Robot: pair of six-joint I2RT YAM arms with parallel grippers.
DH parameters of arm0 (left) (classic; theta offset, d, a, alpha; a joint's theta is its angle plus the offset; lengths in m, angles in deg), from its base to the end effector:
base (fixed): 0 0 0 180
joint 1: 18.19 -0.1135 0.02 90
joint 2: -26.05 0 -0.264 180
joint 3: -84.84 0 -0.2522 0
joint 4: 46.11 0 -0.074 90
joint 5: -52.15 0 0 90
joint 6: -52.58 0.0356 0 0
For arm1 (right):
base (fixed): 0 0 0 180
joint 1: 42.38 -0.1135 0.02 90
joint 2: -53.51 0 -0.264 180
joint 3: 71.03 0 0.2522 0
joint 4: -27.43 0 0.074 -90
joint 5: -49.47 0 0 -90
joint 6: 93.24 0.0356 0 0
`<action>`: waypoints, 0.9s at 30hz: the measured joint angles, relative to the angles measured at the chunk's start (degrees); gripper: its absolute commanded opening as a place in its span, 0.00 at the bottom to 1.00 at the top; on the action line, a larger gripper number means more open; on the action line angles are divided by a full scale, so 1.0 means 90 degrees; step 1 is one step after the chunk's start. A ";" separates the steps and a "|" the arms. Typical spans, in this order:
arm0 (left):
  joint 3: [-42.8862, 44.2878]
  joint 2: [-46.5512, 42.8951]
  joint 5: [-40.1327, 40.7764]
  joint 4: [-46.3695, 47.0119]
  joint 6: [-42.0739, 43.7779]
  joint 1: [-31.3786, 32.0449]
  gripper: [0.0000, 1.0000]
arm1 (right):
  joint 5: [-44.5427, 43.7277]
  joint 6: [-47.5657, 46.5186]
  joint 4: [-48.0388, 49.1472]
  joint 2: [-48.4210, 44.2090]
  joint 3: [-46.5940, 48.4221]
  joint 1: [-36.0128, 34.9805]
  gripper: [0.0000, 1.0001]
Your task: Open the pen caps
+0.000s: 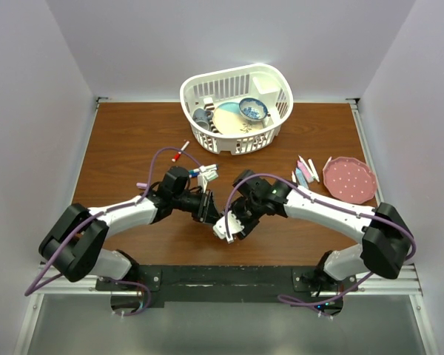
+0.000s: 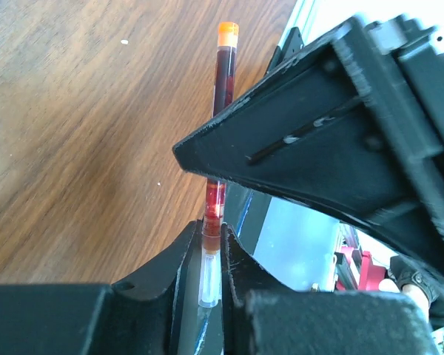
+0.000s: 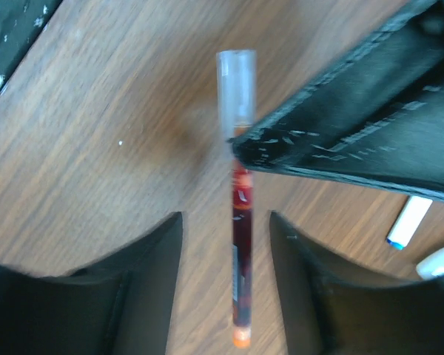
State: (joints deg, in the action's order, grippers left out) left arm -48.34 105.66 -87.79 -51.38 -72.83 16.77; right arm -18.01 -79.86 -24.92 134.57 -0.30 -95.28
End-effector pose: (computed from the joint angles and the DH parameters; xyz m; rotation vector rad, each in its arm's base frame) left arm 0.1981 -0.1717 0.1768 0.5352 2.4033 -1.5878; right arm 0.1557 0.2285 0.2341 -2.3813 0.9849 0.3730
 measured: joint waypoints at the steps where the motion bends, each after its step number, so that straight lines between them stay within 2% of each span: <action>1: 0.0002 0.0000 -0.0007 0.0022 -0.0010 0.0000 0.07 | -0.0058 0.0024 0.0012 0.0002 -0.0039 -0.0010 0.28; 5: 0.0005 0.0000 -0.0070 0.0085 -0.0114 0.0000 0.08 | -0.0180 0.0185 0.0172 0.0005 -0.0085 -0.0039 0.00; 7: 0.0005 -0.0005 -0.0044 0.0114 -0.0143 0.0017 0.18 | -0.0211 0.0270 0.0274 -0.0015 -0.0117 -0.0036 0.00; 8: 0.0005 -0.0005 -0.0027 0.0124 -0.0177 0.0017 0.33 | -0.0231 0.0338 0.0338 -0.0051 -0.0155 -0.0039 0.00; 10: 0.0005 -0.0036 0.0015 0.0143 -0.0279 0.0017 0.46 | -0.0236 0.0488 0.0476 -0.0170 -0.0287 -0.0036 0.00; 11: 0.0005 -0.0087 0.0061 0.0160 -0.0328 0.0015 0.57 | -0.0228 0.0583 0.0534 -0.0267 -0.0364 -0.0027 0.00; 15: 0.0005 -0.0646 0.0495 0.0206 -0.0488 -0.0083 0.75 | 0.0143 0.1129 0.0583 -0.0801 -0.0695 0.0328 0.00; 17: 0.0005 -0.1069 0.0886 0.0289 -0.0532 -0.0170 0.80 | 0.0471 0.1554 0.0670 -0.1083 -0.0809 0.0716 0.00; 19: -0.0005 -0.1511 0.1396 0.0508 -0.0653 -0.0223 0.91 | 0.0760 0.2358 0.0901 -0.1392 -0.0908 0.1287 0.00; 22: -0.0102 -0.1933 0.2312 0.1178 -0.1156 -0.0248 0.92 | 0.0865 0.3592 0.1367 -0.1593 -0.0916 0.1826 0.00; 27: -0.0216 -0.1792 0.3888 0.1491 -0.2686 -0.0124 0.89 | 0.0889 0.5311 0.2123 -0.1586 -0.0942 0.1923 0.00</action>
State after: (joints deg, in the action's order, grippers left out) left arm -50.29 89.53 -52.79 -37.96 -97.01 15.66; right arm -10.01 -32.06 -5.82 120.30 -8.78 -77.97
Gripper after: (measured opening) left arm 0.913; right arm 0.084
